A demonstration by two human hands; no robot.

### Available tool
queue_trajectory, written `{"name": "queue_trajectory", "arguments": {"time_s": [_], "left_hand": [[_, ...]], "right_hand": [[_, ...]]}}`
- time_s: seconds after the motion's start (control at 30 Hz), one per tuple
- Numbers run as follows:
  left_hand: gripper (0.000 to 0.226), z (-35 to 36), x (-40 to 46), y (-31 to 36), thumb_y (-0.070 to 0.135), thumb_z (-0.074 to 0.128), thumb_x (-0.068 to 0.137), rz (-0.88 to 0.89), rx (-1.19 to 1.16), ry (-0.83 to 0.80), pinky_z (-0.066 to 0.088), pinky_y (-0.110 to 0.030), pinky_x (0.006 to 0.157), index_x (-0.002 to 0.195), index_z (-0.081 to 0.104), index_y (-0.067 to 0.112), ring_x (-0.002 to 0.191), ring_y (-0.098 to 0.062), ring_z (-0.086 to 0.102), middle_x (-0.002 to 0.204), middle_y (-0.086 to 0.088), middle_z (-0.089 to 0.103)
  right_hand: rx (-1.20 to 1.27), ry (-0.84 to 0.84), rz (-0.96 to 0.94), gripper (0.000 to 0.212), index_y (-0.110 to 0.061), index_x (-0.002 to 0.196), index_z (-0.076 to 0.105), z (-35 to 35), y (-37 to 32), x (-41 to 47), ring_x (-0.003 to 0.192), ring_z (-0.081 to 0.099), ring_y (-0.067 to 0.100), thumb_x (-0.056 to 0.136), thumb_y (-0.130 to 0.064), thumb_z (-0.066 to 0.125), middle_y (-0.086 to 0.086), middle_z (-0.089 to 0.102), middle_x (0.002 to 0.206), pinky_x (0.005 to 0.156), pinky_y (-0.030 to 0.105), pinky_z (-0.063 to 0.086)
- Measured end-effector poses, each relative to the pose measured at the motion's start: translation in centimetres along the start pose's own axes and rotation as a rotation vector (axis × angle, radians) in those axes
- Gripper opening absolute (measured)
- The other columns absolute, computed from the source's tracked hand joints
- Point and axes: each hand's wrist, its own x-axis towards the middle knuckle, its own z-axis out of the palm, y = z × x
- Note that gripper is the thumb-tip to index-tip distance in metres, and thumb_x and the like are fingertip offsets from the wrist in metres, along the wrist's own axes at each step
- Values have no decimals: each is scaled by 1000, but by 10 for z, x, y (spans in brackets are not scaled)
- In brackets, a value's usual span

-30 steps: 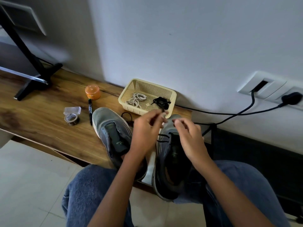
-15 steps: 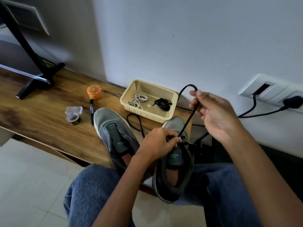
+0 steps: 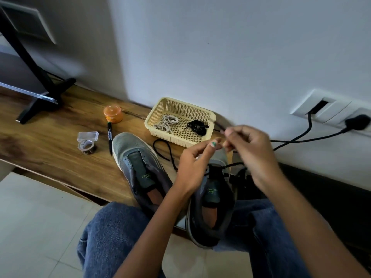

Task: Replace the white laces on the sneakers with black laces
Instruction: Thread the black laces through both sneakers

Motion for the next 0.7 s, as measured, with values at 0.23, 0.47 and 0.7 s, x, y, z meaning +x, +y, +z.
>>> {"name": "queue_trajectory", "arguments": {"time_s": [0.23, 0.47, 0.7], "left_hand": [[18, 4, 0, 7, 11, 55, 96, -111, -297, 214, 58, -27, 79, 99, 72, 6, 84, -14, 70, 88, -6, 74], [33, -53, 13, 18, 24, 28, 106, 96, -84, 1044, 38, -16, 56, 96, 59, 17, 55, 3, 43, 68, 11, 49], [32, -34, 4, 1, 23, 27, 103, 180, 414, 735, 37, -19, 57, 102, 59, 23, 61, -2, 44, 77, 5, 53]], "right_hand": [[-235, -37, -60, 7, -19, 84, 66, 32, 41, -22, 71, 64, 5, 90, -16, 64, -4, 68, 74, 69, 25, 47], [-445, 120, -50, 8, -24, 92, 63, 5, 61, -34, 93, 57, 15, 86, -20, 66, -5, 60, 97, 87, 35, 48], [-485, 20, 173, 30, -14, 109, 68, -5, 87, -48, 77, 58, -2, 82, -24, 74, -5, 66, 85, 60, 3, 40]]}}
